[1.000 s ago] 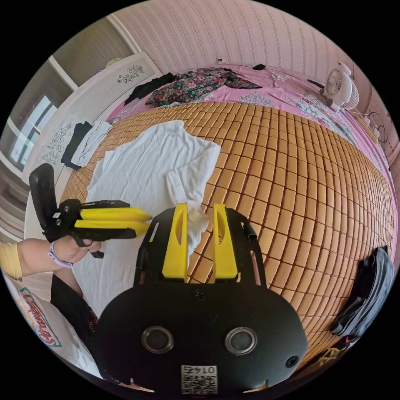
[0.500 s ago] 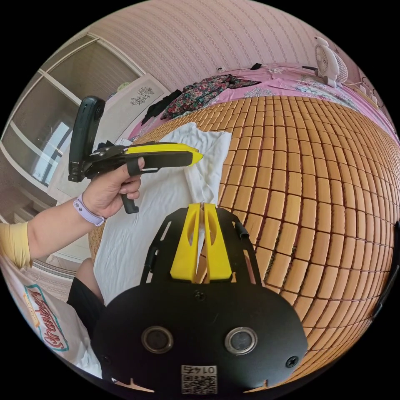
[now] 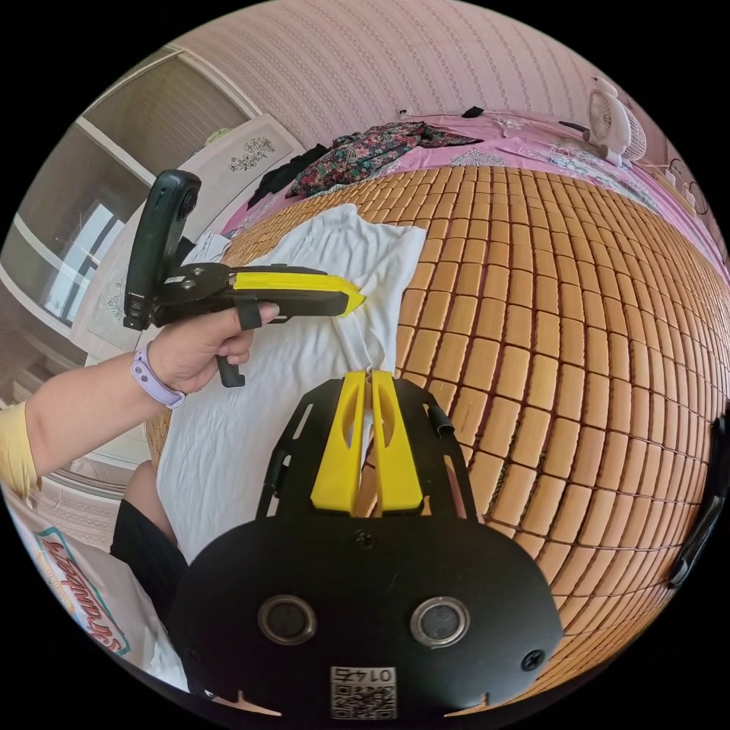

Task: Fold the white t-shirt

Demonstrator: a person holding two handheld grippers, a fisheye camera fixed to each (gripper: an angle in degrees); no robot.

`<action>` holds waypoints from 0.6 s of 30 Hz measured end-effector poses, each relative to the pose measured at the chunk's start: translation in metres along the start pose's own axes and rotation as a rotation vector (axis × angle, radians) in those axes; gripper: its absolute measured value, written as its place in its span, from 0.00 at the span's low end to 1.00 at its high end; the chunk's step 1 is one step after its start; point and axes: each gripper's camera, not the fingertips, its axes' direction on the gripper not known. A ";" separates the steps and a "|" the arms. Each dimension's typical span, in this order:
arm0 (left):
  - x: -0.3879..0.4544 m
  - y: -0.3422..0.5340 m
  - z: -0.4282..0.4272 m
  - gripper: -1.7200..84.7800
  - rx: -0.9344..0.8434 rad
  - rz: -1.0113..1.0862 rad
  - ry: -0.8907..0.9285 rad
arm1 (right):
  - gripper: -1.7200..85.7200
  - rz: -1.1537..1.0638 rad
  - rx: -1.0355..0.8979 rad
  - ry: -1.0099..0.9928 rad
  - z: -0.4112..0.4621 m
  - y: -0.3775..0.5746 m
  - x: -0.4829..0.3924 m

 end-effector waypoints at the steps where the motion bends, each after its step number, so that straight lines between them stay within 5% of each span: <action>1: -0.001 -0.002 0.000 0.05 -0.009 -0.017 0.011 | 0.03 0.006 0.008 -0.001 -0.001 0.001 0.001; 13: 0.078 -0.052 -0.020 0.02 0.233 0.279 0.107 | 0.03 0.285 0.348 0.007 -0.059 0.062 0.036; 18: 0.103 -0.065 0.009 0.02 0.089 0.267 0.106 | 0.03 0.389 0.290 0.048 -0.046 0.085 0.039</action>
